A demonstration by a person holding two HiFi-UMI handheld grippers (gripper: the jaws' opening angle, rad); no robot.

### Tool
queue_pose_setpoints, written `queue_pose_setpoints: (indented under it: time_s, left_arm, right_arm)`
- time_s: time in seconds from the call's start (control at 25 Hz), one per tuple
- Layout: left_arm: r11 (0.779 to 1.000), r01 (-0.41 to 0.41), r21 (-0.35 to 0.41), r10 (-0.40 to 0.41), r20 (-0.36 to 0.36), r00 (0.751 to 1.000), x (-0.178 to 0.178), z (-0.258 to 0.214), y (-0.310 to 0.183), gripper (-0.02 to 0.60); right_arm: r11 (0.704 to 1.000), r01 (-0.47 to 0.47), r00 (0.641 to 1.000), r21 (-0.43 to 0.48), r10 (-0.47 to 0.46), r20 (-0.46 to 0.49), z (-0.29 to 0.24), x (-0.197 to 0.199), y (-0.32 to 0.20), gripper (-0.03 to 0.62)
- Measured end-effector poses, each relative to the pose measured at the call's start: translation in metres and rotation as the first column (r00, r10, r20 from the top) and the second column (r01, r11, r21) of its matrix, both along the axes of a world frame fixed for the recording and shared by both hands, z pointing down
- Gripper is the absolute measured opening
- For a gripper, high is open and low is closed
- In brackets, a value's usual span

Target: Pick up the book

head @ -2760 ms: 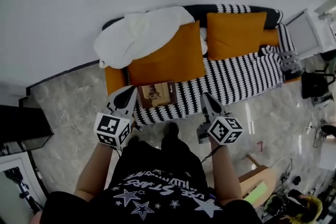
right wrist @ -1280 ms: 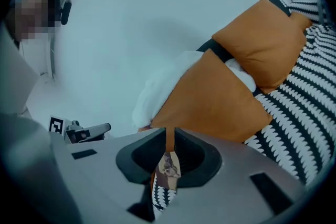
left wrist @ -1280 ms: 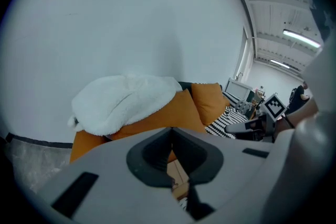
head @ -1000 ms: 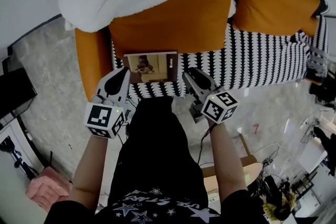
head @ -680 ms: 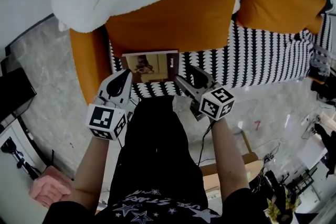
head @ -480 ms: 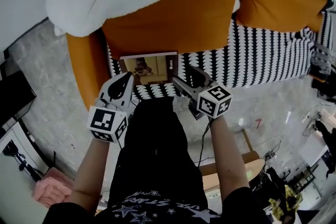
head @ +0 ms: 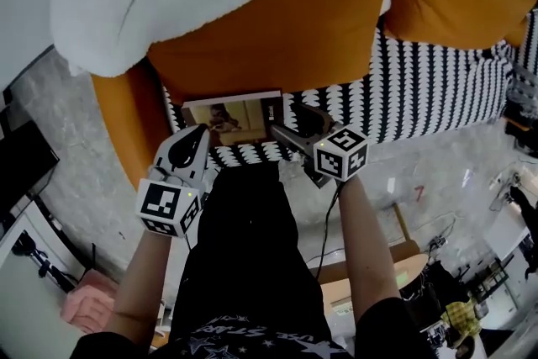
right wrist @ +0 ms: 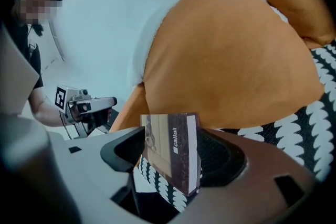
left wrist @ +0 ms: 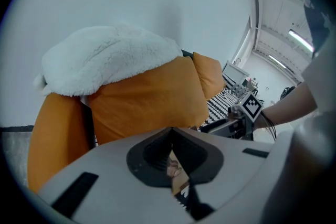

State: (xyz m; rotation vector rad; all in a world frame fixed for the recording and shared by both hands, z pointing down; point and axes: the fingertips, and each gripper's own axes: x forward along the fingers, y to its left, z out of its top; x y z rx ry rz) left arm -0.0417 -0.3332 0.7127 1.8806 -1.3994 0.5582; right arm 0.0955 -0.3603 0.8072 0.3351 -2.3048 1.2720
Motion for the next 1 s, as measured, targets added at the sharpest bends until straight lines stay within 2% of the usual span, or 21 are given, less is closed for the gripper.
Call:
queue_pose_setpoints:
  time_s: [0.36, 0.52, 0.68, 1.0]
  left_arm:
    - [1.000, -0.008, -0.025, 0.008, -0.006, 1.000, 0.009, 0.016, -0.004, 0.006]
    - [0.999, -0.019, -0.031, 0.019, -0.006, 1.000, 0.014, 0.021, -0.005, 0.006]
    - [0.998, -0.029, -0.053, 0.029, -0.005, 1.000, 0.018, 0.028, 0.003, 0.007]
    - [0.997, -0.042, -0.071, 0.042, -0.004, 0.999, 0.018, 0.036, 0.011, 0.006]
  right_arm:
    - [0.994, 0.101, 0.995, -0.030, -0.102, -0.007, 0.024, -0.003, -0.001, 0.291]
    - [0.988, 0.143, 0.990, -0.063, -0.142, 0.019, 0.034, -0.007, 0.002, 0.290]
    - [0.980, 0.194, 0.981, -0.054, -0.192, 0.028, 0.042, -0.011, 0.004, 0.290]
    - [0.971, 0.232, 0.972, -0.057, -0.229, 0.052, 0.055, -0.023, 0.010, 0.290]
